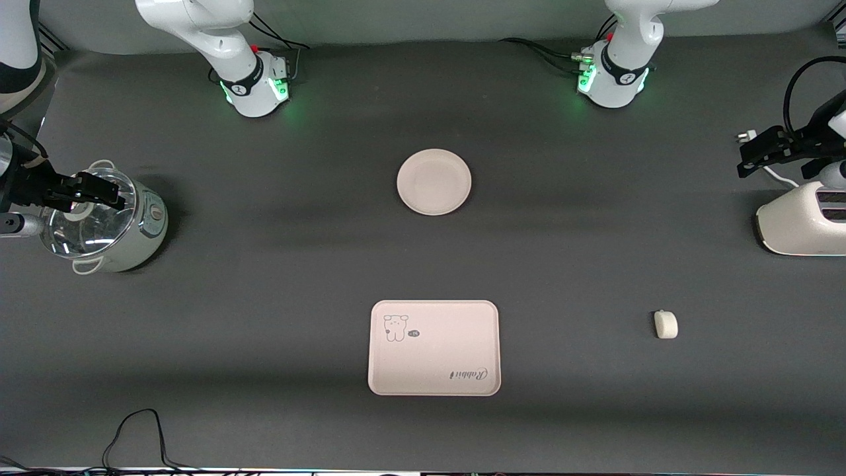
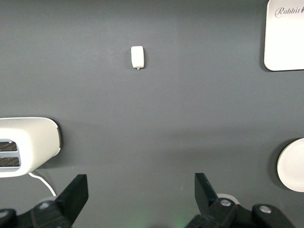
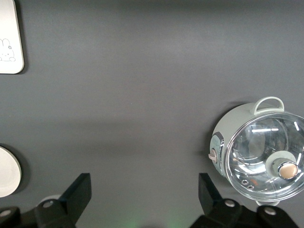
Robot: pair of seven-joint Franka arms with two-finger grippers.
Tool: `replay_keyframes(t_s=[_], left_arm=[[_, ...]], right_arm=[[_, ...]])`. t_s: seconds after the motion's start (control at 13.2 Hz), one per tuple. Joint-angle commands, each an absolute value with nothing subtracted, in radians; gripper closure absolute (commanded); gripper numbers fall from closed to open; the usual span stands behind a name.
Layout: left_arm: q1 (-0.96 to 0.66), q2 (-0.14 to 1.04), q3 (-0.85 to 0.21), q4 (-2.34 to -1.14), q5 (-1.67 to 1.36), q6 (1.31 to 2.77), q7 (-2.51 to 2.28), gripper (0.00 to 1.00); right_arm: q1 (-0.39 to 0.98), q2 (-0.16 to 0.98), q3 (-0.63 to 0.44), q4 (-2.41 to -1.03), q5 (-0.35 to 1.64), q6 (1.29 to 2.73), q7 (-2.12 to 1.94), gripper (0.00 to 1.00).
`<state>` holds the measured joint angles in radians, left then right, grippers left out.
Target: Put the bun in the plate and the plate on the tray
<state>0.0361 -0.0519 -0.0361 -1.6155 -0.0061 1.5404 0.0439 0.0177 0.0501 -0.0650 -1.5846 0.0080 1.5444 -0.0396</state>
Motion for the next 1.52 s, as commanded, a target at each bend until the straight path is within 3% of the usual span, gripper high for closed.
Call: replay_keyframes(t_s=[0.0, 0.3, 0.46, 1.29, 1.44], left_arm=[[0.026, -0.055, -0.032, -1.606, 0.008, 1.528, 0.048, 0.00], [0.020, -0.034, -0.032, -1.608, 0.009, 1.529, 0.058, 0.00], [0.000, 0.042, -0.034, -1.608, 0.031, 1.563, 0.038, 0.00], [0.055, 0.636, -0.025, -1.586, 0.035, 2.339, 0.023, 0.00], [0.064, 0.701, -0.025, -1.595, 0.028, 2.413, 0.012, 0.00]], right_arm=[[0.029, 0.028, -0.074, -1.603, -0.015, 1.555, -0.064, 0.00], [0.029, 0.028, -0.074, -1.603, -0.026, 1.557, -0.063, 0.00], [0.029, 0.028, -0.074, -1.603, -0.026, 1.557, -0.063, 0.00], [0.029, 0.029, -0.074, -1.605, -0.026, 1.557, -0.063, 0.00], [0.028, 0.029, -0.074, -1.605, -0.025, 1.557, -0.063, 0.00]])
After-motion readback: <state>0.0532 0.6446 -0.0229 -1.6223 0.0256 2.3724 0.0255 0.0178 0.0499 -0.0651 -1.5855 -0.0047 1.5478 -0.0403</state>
